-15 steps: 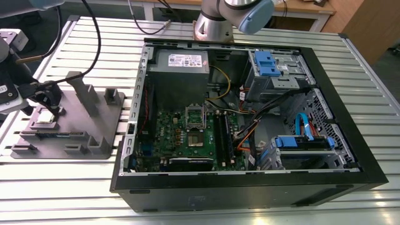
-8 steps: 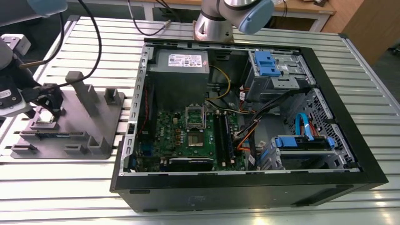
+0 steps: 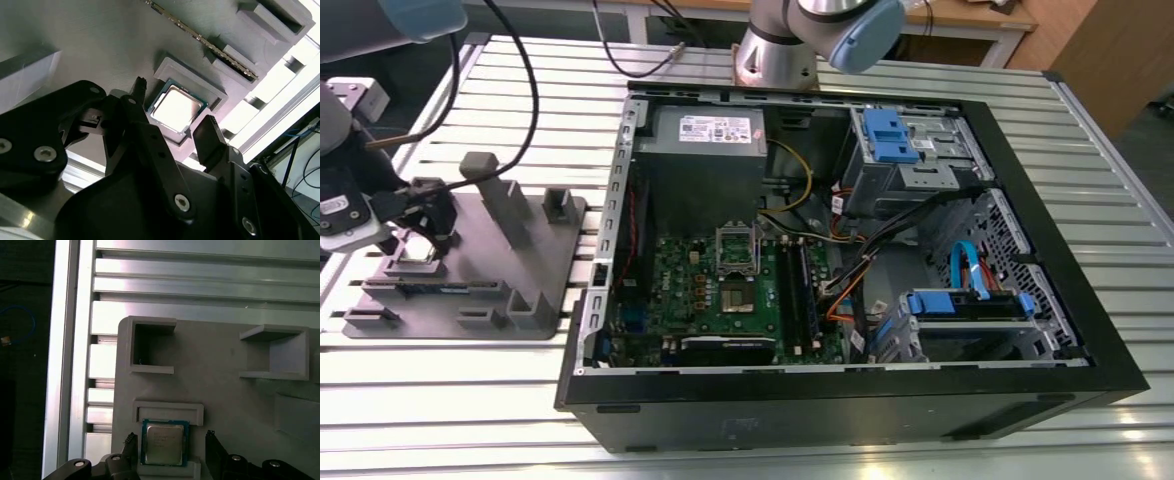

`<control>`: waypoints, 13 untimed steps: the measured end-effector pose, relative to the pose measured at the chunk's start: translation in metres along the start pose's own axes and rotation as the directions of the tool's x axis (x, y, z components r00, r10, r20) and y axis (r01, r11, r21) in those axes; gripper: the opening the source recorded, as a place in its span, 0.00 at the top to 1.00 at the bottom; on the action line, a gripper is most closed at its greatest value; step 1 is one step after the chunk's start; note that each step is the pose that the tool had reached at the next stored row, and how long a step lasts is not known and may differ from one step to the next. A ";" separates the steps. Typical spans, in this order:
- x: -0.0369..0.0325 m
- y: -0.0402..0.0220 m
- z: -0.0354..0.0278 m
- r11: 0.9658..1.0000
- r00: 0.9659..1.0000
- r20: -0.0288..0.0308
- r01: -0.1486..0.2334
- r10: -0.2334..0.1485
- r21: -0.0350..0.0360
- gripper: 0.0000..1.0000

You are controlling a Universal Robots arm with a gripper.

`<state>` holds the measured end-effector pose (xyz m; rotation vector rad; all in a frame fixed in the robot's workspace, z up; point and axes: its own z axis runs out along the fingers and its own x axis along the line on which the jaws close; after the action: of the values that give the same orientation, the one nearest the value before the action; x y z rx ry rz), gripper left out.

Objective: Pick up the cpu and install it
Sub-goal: 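Pick up the cpu and move it towards the insertion slot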

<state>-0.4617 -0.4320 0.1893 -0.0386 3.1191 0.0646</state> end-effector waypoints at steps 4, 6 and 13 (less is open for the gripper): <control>0.0003 0.0001 0.0121 1.000 1.000 0.000 0.000 0.000 0.000 0.35; 0.0003 0.0001 0.0122 1.000 1.000 0.000 0.000 0.000 0.000 0.35; 0.0002 0.0002 0.0097 1.000 1.000 0.000 0.000 0.000 0.000 0.35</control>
<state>-0.4617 -0.4314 0.1796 -0.0386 3.1189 0.0647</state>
